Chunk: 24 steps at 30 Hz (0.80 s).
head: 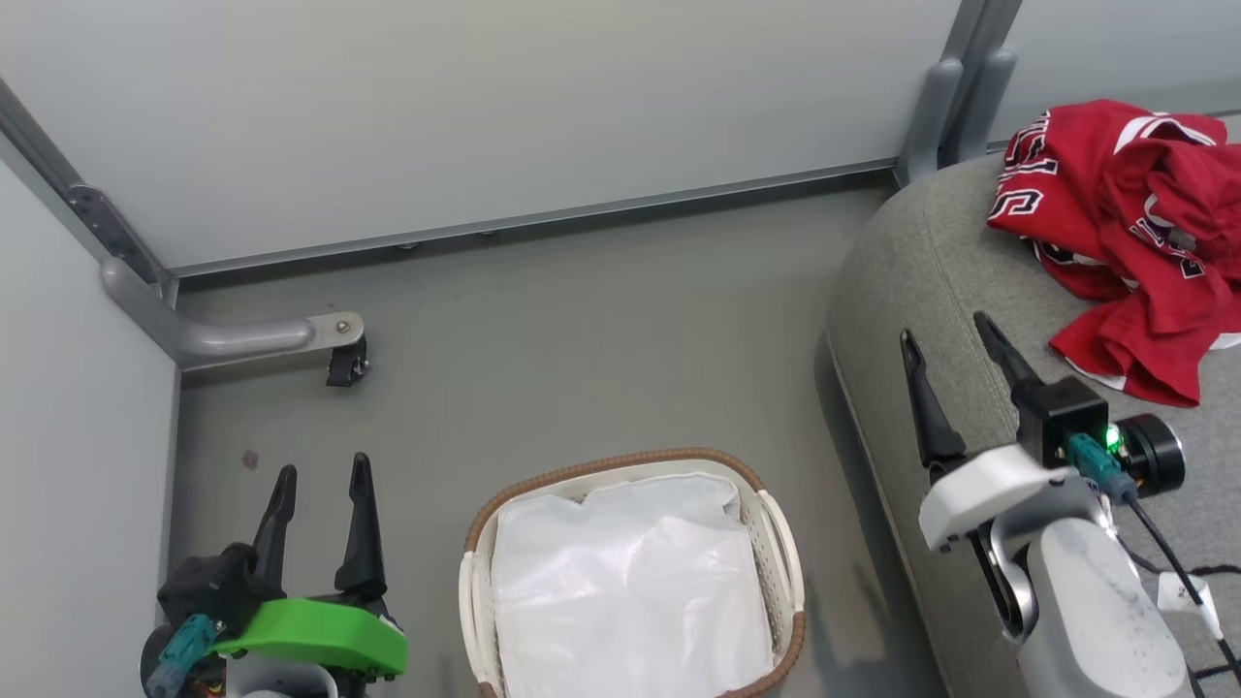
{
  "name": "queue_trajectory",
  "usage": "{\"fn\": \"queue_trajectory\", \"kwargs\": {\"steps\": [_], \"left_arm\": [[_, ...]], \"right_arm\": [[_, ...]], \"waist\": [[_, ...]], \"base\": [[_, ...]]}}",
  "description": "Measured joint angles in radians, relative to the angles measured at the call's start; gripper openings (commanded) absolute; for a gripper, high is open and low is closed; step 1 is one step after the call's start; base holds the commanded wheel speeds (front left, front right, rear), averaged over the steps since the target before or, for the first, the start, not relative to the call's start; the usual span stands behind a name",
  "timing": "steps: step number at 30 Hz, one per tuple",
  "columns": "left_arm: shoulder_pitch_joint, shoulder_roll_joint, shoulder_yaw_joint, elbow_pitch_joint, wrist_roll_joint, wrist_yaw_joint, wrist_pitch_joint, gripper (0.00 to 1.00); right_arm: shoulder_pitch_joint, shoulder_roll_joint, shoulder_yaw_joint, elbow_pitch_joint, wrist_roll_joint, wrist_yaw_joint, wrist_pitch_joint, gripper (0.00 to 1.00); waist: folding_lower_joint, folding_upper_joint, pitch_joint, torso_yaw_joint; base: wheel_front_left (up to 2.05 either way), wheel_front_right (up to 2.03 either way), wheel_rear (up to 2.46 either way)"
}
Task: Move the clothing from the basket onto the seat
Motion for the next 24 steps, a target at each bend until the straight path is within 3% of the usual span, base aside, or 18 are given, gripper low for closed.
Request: {"fn": "queue_trajectory", "kwargs": {"steps": [8,24], "left_arm": [[0.051,-0.009,0.019,0.0,-0.012,0.0,0.0,1.0],[0.064,-0.013,0.001,0.013,-0.017,0.0,0.0,1.0]], "right_arm": [[0.129,0.005,0.008,-0.074,0.055,0.0,0.0,1.0],[0.184,0.005,0.029,-0.078,0.108,0.0,0.0,1.0]], "waist": [[0.0,0.0,-0.047,0.027],[0.0,0.0,-0.063,0.023]], "base": [[0.0,0.0,0.0],[0.0,0.0,0.0]]}}
